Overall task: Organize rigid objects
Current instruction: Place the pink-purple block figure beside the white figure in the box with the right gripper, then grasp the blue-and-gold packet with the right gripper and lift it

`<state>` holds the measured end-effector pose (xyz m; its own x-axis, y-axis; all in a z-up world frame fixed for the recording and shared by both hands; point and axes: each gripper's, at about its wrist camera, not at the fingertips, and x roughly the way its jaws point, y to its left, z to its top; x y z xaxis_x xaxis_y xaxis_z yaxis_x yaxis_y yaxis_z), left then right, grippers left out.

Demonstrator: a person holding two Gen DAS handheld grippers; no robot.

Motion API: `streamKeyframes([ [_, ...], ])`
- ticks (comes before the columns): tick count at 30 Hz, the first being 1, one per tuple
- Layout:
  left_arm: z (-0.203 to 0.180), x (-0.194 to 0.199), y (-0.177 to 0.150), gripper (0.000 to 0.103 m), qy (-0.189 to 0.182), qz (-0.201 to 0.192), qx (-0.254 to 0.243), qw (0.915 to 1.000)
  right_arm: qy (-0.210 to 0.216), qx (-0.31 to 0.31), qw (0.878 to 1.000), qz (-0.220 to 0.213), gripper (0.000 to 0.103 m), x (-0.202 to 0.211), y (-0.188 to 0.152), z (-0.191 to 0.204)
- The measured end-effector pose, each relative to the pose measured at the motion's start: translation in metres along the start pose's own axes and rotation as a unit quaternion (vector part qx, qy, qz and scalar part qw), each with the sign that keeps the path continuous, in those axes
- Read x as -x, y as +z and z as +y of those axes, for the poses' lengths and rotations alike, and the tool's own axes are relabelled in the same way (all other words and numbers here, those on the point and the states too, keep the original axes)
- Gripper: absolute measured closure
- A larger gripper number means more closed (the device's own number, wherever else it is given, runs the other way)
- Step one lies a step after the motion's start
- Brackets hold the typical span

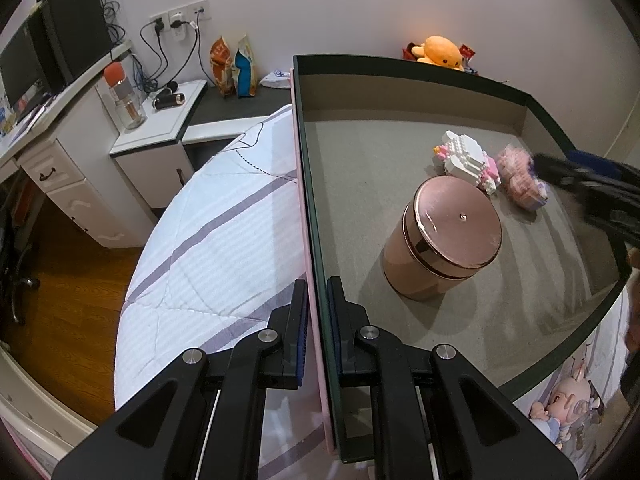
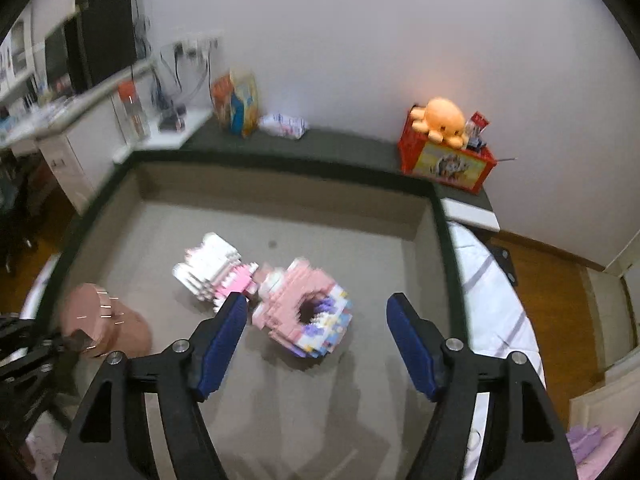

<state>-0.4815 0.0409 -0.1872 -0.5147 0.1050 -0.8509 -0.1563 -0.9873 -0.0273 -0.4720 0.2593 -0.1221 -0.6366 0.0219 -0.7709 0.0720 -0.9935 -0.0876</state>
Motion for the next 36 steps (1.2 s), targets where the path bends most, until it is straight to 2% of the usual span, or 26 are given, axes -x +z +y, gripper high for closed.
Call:
streamKeyframes([
  [2, 0.000, 0.000, 0.000, 0.094, 0.000, 0.000, 0.001, 1.0000, -0.013, -0.009, 0.999, -0.037, 0.028, 0.029, -0.010, -0.003],
  [3, 0.000, 0.000, 0.000, 0.094, 0.000, -0.001, 0.001, 1.0000, -0.025, -0.012, 0.998, -0.052, 0.024, 0.041, -0.016, -0.004],
  [5, 0.001, 0.000, 0.000, 0.094, -0.001, -0.001, 0.001, 1.0000, -0.061, -0.024, 0.994, -0.089, 0.023, 0.071, -0.034, -0.006],
  [9, 0.001, 0.000, 0.000, 0.094, -0.001, -0.001, 0.001, 1.0000, -0.133, -0.035, 0.982, -0.131, 0.023, 0.116, -0.077, -0.001],
  [10, 0.001, 0.000, 0.000, 0.094, -0.001, -0.001, 0.001, 1.0000, -0.139, -0.037, 0.980, -0.134, 0.023, 0.123, -0.088, 0.000],
  [14, 0.002, 0.000, 0.000, 0.094, -0.001, -0.001, 0.002, 1.0000, -0.122, -0.057, 0.985, -0.107, 0.023, 0.138, -0.139, 0.002],
  [21, 0.001, 0.000, -0.001, 0.094, -0.001, -0.001, 0.002, 1.0000, -0.126, -0.057, 0.988, -0.072, 0.023, 0.144, -0.187, 0.001],
  [29, 0.001, 0.001, -0.001, 0.094, -0.001, -0.001, 0.002, 1.0000, -0.143, -0.058, 0.987, -0.042, 0.023, 0.143, -0.222, -0.006],
  [33, 0.001, 0.001, -0.001, 0.094, -0.001, -0.001, 0.002, 1.0000, -0.111, -0.058, 0.992, -0.024, 0.023, 0.137, -0.233, -0.009],
  [36, 0.001, 0.001, -0.002, 0.094, -0.001, -0.001, 0.002, 1.0000, -0.099, -0.043, 0.994, -0.030, 0.023, 0.132, -0.232, -0.003],
])
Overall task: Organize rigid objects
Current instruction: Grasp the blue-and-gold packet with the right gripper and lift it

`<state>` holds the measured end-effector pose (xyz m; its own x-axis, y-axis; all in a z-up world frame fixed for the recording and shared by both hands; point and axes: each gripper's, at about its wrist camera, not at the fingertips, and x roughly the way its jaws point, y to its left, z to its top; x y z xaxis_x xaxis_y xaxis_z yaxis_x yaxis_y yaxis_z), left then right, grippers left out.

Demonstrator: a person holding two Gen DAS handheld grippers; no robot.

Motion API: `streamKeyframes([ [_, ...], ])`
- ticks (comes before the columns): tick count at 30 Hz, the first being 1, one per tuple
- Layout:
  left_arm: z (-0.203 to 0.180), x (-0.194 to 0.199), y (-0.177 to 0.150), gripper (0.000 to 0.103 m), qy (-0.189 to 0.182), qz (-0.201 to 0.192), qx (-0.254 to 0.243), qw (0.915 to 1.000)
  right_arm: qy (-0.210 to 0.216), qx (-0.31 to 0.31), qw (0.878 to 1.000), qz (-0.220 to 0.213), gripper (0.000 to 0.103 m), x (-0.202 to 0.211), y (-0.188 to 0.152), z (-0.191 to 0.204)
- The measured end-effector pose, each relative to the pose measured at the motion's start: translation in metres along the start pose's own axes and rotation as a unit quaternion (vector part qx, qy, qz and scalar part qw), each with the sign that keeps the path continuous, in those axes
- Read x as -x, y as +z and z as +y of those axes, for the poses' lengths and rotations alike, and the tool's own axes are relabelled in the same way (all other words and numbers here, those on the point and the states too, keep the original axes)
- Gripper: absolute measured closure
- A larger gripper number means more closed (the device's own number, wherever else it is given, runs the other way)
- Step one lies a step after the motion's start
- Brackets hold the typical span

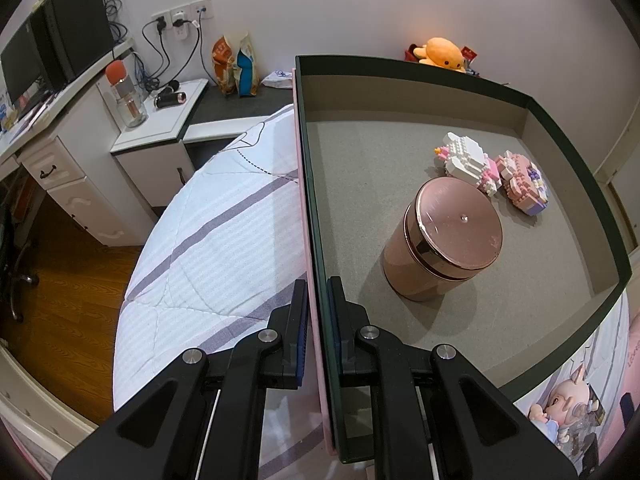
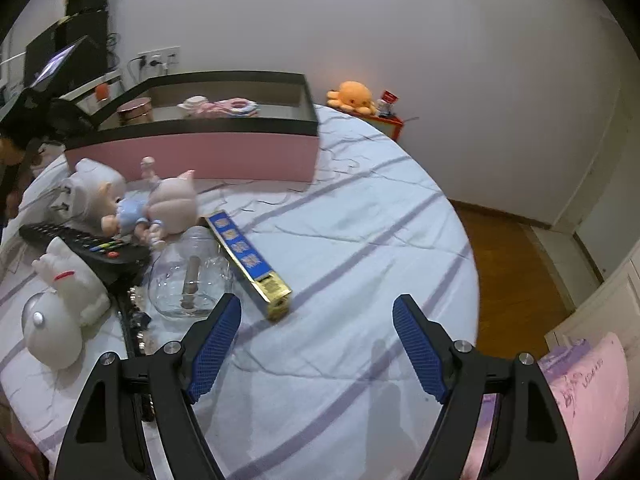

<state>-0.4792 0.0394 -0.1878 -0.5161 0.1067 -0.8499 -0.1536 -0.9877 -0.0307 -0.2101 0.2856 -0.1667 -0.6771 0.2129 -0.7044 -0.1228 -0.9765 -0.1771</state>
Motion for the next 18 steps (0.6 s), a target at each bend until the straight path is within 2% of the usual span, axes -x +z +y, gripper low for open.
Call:
streamKeyframes([
  [5, 0.001, 0.000, 0.001, 0.094, 0.000, 0.000, 0.000, 1.0000, 0.010, 0.015, 1.000, -0.008, 0.025, -0.011, 0.008, 0.005],
  [7, 0.001, 0.000, 0.001, 0.094, 0.000, 0.000, 0.000, 1.0000, 0.021, 0.012, 1.000, -0.007, 0.036, -0.015, 0.010, 0.003],
  [11, 0.001, 0.000, 0.001, 0.094, 0.000, 0.000, 0.000, 1.0000, 0.057, 0.006, 0.998, 0.004, 0.050, -0.022, 0.014, 0.002],
  [13, 0.001, 0.000, 0.001, 0.094, 0.000, 0.000, 0.000, 1.0000, 0.072, 0.010, 0.997, 0.006, 0.068, -0.025, 0.015, 0.004],
  [18, 0.001, 0.000, 0.001, 0.094, 0.000, 0.000, 0.000, 1.0000, 0.078, 0.013, 0.997, 0.003, 0.077, -0.026, 0.013, 0.008],
])
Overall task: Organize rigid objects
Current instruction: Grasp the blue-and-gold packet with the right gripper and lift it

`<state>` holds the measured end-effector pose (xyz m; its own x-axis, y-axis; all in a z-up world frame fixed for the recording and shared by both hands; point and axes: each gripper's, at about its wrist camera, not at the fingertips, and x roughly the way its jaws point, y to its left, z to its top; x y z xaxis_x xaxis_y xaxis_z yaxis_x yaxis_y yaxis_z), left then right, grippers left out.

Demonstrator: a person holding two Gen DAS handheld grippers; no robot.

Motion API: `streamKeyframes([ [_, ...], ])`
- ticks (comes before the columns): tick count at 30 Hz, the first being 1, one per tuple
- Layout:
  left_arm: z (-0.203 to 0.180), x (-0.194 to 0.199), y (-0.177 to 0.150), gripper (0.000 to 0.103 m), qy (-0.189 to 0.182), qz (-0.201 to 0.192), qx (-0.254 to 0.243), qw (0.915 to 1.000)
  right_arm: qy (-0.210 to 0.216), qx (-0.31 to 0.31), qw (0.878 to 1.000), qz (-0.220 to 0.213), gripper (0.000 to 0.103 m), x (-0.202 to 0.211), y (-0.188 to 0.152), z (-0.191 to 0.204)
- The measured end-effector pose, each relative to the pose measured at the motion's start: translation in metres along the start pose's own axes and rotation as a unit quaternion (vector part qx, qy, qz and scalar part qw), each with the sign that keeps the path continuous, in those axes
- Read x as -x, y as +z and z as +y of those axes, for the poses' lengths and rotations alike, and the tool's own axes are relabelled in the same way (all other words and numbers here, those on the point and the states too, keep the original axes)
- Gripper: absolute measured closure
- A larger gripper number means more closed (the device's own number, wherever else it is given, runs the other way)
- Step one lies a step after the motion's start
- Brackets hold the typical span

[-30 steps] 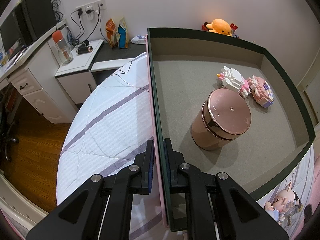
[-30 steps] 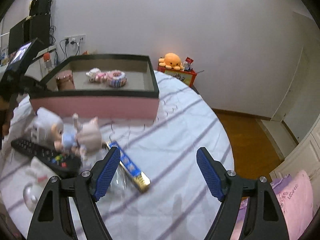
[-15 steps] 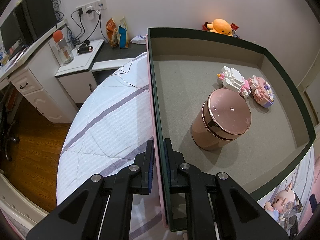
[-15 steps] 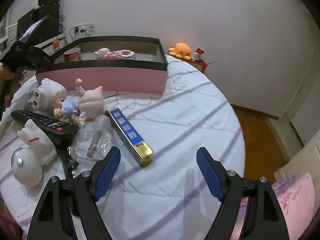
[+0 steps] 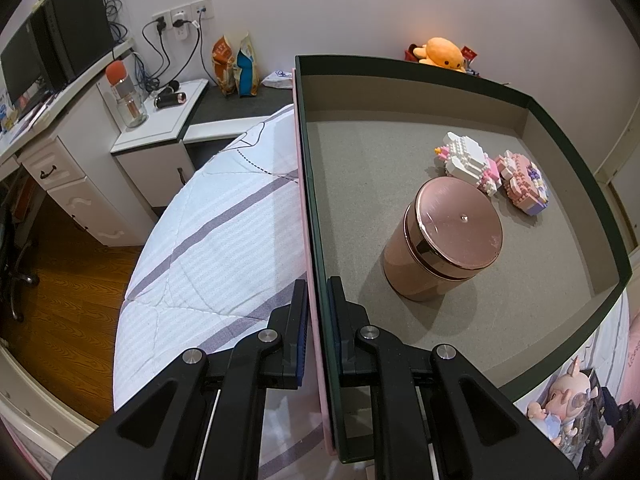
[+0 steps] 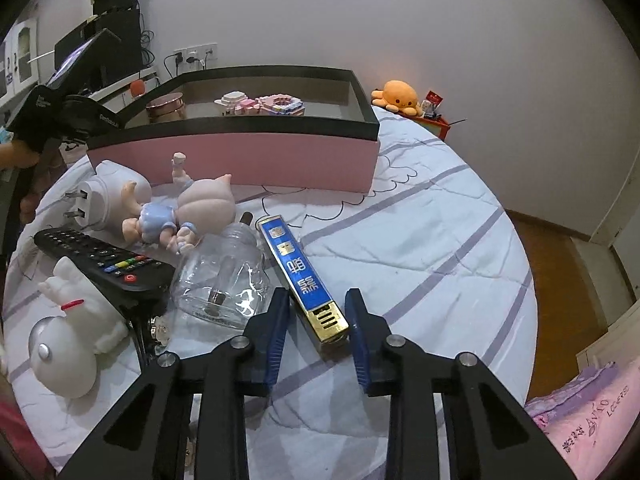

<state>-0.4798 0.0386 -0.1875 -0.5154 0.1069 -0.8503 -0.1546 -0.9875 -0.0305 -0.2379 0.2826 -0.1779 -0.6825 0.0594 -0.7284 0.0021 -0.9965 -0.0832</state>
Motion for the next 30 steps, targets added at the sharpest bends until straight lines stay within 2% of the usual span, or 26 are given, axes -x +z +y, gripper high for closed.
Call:
streamKeyframes([
  [4, 0.001, 0.001, -0.001, 0.094, 0.001, 0.002, -0.002, 1.0000, -0.003, -0.008, 1.000, -0.007, 0.086, 0.001, 0.001, -0.002],
  [19, 0.001, 0.012, -0.018, 0.094, 0.013, 0.003, 0.015, 0.9998, -0.039, -0.045, 0.998, -0.020, 0.087, -0.001, 0.012, -0.029],
  [30, 0.002, 0.016, -0.027, 0.094, 0.016, 0.001, 0.024, 0.9996, -0.056, -0.054, 0.995, -0.069, 0.087, 0.015, 0.048, -0.048],
])
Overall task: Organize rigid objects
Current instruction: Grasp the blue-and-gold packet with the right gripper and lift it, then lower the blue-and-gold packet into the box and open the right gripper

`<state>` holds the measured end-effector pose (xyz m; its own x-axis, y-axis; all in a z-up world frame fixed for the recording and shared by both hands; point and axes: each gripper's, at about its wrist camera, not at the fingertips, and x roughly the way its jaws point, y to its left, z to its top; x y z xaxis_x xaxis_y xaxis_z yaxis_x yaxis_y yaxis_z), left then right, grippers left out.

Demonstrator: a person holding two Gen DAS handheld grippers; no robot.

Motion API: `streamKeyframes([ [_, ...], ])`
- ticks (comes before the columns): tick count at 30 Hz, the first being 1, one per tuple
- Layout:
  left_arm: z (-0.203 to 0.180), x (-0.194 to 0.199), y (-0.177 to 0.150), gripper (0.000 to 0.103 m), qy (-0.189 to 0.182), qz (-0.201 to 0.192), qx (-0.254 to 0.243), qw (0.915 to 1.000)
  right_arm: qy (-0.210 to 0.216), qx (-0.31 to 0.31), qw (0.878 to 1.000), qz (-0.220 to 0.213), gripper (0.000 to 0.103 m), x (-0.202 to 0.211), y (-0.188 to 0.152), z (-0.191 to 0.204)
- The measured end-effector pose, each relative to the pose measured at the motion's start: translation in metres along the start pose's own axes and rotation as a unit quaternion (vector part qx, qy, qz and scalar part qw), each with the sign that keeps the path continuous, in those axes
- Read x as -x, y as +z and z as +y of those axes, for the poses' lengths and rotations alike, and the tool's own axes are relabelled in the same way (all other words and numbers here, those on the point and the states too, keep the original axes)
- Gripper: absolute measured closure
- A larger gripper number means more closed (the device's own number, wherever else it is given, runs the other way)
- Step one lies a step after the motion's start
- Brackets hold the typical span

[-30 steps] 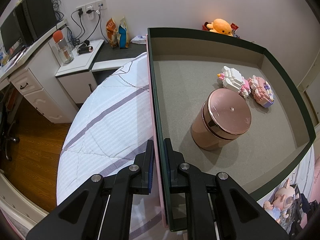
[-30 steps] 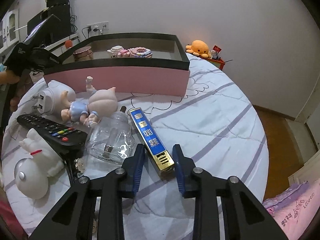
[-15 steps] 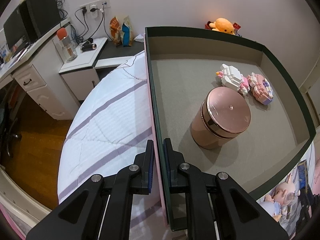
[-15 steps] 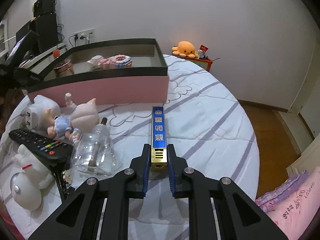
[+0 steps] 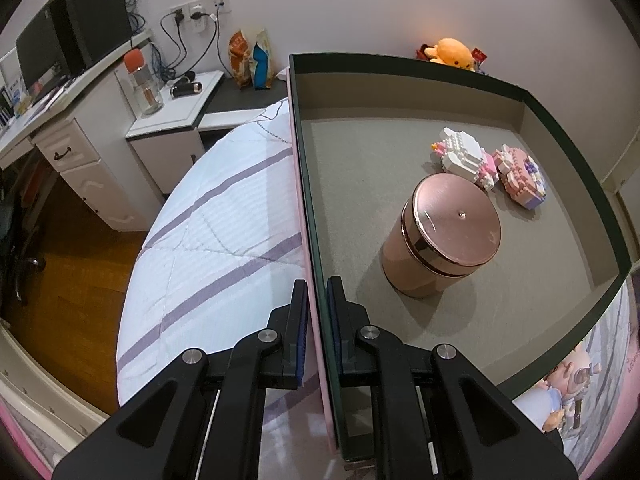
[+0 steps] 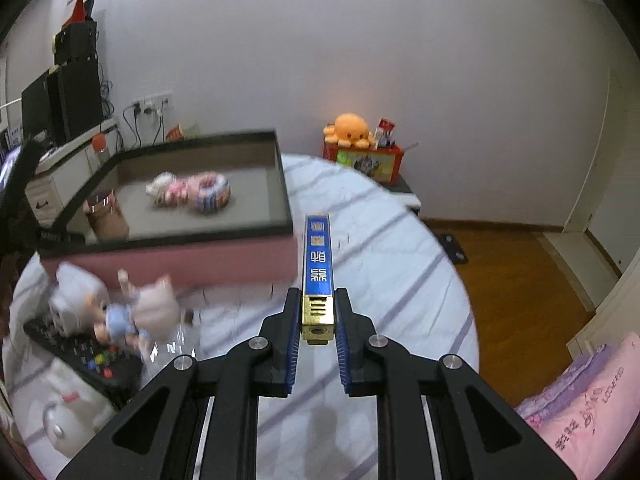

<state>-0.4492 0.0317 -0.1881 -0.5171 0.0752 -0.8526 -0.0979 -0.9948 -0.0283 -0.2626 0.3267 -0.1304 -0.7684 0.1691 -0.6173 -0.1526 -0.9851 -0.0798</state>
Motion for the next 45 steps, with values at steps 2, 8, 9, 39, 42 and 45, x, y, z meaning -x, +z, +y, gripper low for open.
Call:
streamKeyframes([
  [2, 0.001, 0.000, 0.000, 0.094, -0.001, 0.000, 0.001, 1.0000, 0.002, 0.006, 1.000, -0.013, 0.087, 0.002, 0.012, 0.003],
  [8, 0.002, 0.001, -0.001, 0.093, -0.008, 0.002, -0.005, 1.0000, 0.017, 0.041, 0.999, -0.031, 0.087, -0.009, 0.048, 0.021],
  [9, 0.002, 0.001, -0.001, 0.093, -0.009, 0.003, -0.007, 0.9999, 0.022, 0.043, 0.998, -0.031, 0.087, -0.011, 0.052, 0.024],
  [39, 0.012, 0.014, -0.019, 0.090, -0.014, 0.006, -0.021, 0.9997, 0.105, 0.106, 0.985, 0.083, 0.086, -0.117, 0.080, 0.071],
  [42, 0.014, 0.016, -0.022, 0.090, -0.015, 0.006, -0.018, 0.9997, 0.108, 0.103, 0.985, 0.081, 0.086, -0.113, 0.077, 0.071],
  [45, 0.016, 0.017, -0.025, 0.090, -0.013, 0.005, -0.015, 0.9998, 0.111, 0.104, 0.986, 0.066, 0.074, -0.102, 0.078, 0.070],
])
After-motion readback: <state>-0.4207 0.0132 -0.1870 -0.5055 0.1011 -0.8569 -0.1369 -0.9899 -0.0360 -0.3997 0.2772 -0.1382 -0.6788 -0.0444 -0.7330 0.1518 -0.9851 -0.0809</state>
